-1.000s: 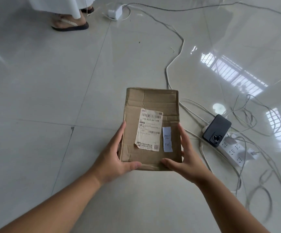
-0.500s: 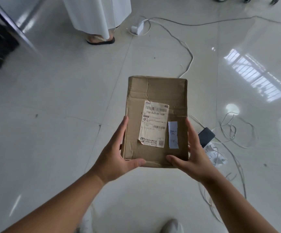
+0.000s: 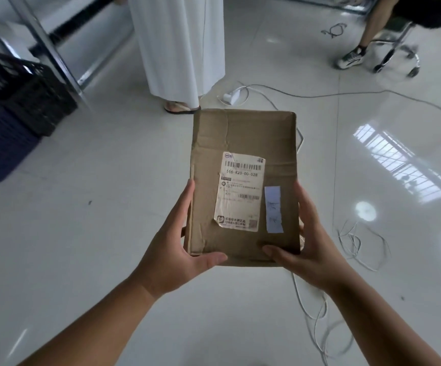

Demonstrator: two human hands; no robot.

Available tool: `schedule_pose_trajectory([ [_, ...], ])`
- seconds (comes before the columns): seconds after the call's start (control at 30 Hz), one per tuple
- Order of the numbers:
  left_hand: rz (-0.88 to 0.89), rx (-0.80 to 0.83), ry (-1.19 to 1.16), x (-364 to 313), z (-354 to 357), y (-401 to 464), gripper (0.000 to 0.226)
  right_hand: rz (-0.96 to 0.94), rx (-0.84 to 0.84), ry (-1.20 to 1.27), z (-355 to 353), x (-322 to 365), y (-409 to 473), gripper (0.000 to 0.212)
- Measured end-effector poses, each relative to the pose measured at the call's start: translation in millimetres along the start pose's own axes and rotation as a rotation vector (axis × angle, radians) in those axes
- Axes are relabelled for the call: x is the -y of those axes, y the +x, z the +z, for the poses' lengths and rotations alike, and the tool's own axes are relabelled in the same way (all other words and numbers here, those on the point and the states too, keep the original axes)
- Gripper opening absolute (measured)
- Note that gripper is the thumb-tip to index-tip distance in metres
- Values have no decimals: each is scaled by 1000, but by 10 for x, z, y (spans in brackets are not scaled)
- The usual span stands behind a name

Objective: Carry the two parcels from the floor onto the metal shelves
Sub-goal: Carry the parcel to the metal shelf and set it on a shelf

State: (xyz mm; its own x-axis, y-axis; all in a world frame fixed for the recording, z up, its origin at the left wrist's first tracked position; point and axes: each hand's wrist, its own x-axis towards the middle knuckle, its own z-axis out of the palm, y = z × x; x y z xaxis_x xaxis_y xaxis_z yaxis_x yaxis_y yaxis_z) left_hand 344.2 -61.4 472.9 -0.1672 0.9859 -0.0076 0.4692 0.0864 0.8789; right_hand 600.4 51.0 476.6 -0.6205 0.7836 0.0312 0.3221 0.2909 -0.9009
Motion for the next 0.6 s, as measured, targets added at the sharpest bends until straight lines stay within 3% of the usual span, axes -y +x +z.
schedule_pose_trajectory([
  [0.37,75,-156,-35,-978,-1490,-451,129,-211,3,-7,156,1814,352,120],
  [0.6,121,-359,28,-1905,-2562,-894,132,-412,27,-2,196,3174,666,122],
])
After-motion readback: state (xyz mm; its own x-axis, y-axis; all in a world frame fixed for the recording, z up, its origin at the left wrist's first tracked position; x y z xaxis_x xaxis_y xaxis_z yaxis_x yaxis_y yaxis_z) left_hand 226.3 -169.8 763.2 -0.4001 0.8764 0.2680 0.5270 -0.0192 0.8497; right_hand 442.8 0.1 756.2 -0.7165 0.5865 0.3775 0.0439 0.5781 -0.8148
